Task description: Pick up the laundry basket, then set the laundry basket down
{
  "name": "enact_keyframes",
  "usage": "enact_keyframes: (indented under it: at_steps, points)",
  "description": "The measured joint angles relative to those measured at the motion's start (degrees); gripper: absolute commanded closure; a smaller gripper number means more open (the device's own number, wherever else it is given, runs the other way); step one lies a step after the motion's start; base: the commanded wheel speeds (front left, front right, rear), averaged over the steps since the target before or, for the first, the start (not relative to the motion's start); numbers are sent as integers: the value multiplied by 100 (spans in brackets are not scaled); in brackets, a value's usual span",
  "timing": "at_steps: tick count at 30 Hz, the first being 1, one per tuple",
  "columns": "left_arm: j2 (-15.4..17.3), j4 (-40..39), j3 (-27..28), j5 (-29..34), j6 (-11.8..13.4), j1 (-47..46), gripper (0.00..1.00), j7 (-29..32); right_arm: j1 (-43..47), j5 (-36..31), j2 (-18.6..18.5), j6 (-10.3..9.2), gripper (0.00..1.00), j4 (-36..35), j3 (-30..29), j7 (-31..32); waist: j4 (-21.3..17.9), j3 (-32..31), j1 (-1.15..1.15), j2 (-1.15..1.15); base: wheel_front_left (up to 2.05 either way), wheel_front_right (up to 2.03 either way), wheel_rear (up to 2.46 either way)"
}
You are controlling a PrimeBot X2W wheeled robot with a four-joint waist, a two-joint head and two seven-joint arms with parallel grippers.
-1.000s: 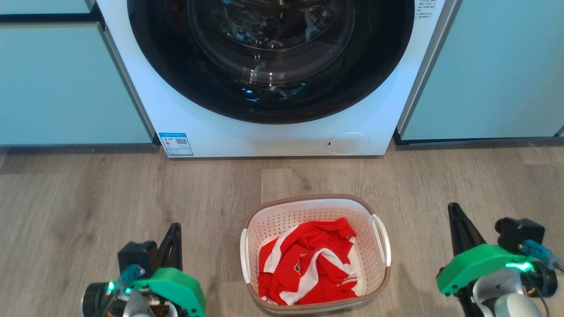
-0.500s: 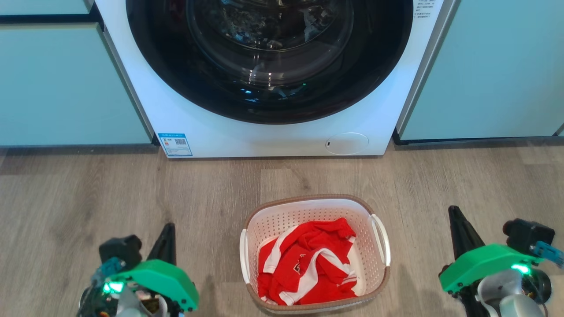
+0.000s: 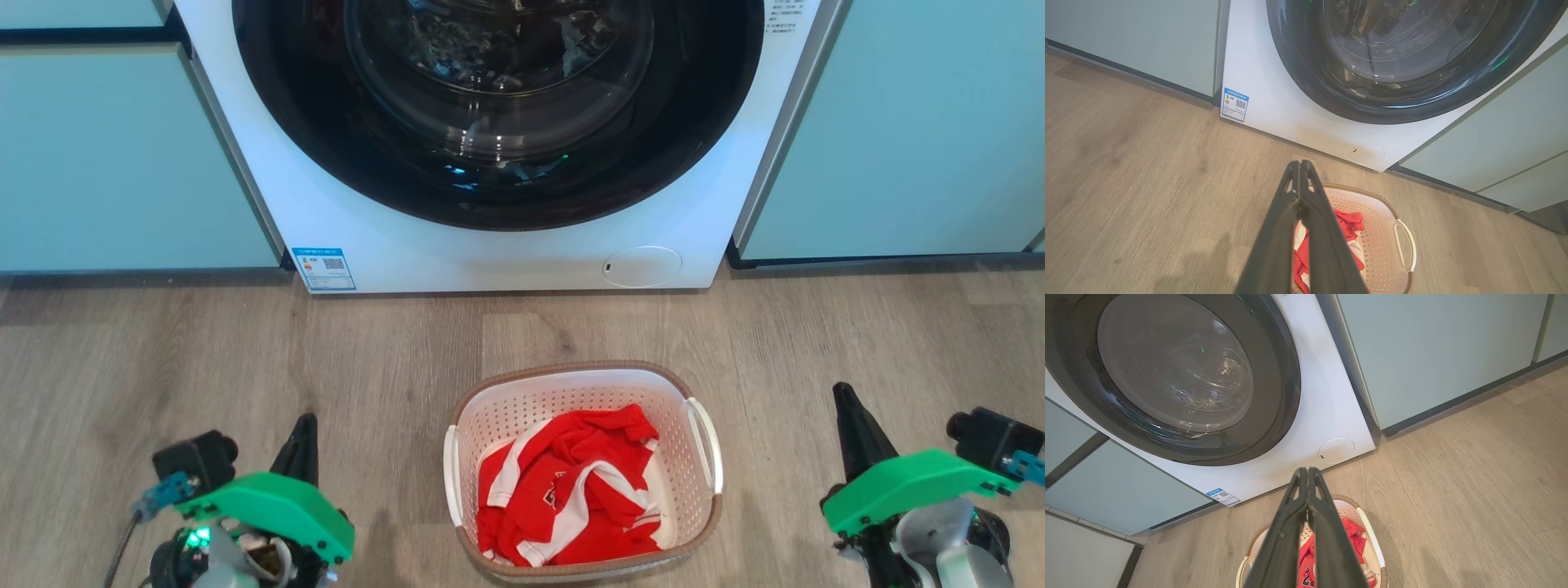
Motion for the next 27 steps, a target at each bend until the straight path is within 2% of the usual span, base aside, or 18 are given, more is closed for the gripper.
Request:
enact_keyframes:
  at_steps: [27]
  points:
    - [-301,174,689,-1455,-561,-41,100,303,-112,1697,0,0,100,216,-131,174,-18,-6,0,0,0,0,0]
